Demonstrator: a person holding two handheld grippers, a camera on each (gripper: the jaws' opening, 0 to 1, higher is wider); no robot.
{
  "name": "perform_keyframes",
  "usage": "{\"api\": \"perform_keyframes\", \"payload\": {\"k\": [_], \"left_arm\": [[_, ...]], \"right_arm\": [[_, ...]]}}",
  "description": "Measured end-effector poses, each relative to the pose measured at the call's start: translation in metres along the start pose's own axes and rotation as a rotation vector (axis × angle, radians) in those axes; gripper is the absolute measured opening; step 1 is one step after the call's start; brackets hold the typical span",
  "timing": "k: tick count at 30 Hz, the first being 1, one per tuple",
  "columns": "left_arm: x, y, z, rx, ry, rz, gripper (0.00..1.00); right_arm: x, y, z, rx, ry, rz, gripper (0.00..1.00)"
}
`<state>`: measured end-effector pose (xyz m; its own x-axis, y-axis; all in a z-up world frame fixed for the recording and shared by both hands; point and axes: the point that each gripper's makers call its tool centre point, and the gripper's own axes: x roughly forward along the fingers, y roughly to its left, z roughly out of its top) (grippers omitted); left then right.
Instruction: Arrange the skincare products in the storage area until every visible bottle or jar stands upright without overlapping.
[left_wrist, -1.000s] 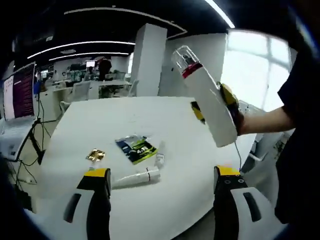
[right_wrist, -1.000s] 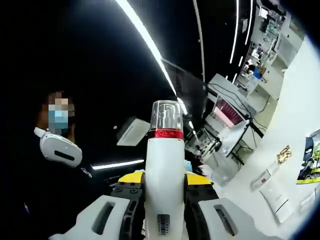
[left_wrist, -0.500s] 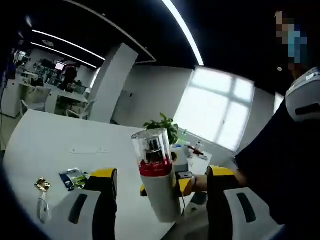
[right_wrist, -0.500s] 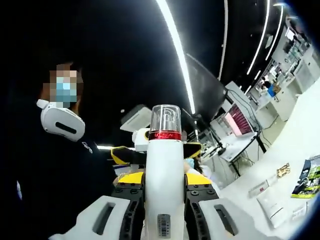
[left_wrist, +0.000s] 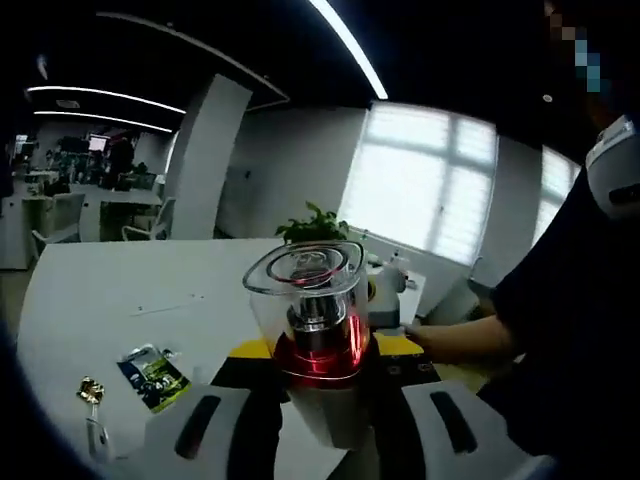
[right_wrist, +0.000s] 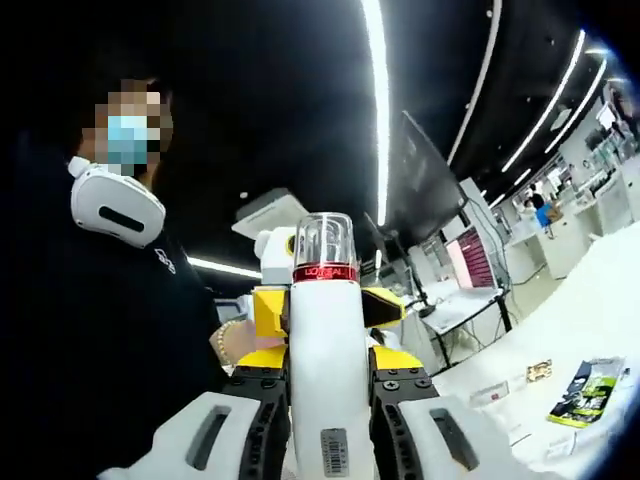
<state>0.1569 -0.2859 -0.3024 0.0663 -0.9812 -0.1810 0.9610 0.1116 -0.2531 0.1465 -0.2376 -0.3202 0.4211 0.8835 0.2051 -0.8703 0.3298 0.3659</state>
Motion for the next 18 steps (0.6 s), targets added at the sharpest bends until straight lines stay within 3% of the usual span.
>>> {"api": "perform_keyframes", "payload": {"k": [3,5,8,11,13,14,16,18], "left_arm": [[0.002,0.007,0.007,-0.005,-0.021,0.055,0.27],[0.002,0.008,0.012,0.0,-0.029,0.1,0.27],[0.006,0.005,0.021,0.012,-0.035,0.132,0.27],[0.011,0.005,0.031,0.003,-0.067,0.181,0.27],[0.013,0.005,0.038,0.01,-0.089,0.207,0.27],[0.014,0.004,0.041,-0.003,-0.102,0.217,0.27],[0.016,0.0,0.049,-0.035,-0.138,0.234,0.27],[0.018,-0.002,0.055,-0.024,-0.157,0.265,0.27]], "right_arm": [[0.001,-0.008,0.01,-0.084,0.021,-0.116,0.26],[0.002,-0.011,0.018,-0.171,0.032,-0.23,0.28],[0.006,-0.014,0.019,-0.316,0.113,-0.401,0.29],[0.001,-0.023,0.032,-0.514,0.144,-0.661,0.3],[-0.004,-0.025,0.044,-0.533,0.073,-0.782,0.3],[-0.005,-0.023,0.047,-0.549,0.063,-0.808,0.3],[-0.017,-0.022,0.066,-0.663,0.024,-0.941,0.26],[-0.02,-0.017,0.073,-0.689,0.007,-0.999,0.25]]}}
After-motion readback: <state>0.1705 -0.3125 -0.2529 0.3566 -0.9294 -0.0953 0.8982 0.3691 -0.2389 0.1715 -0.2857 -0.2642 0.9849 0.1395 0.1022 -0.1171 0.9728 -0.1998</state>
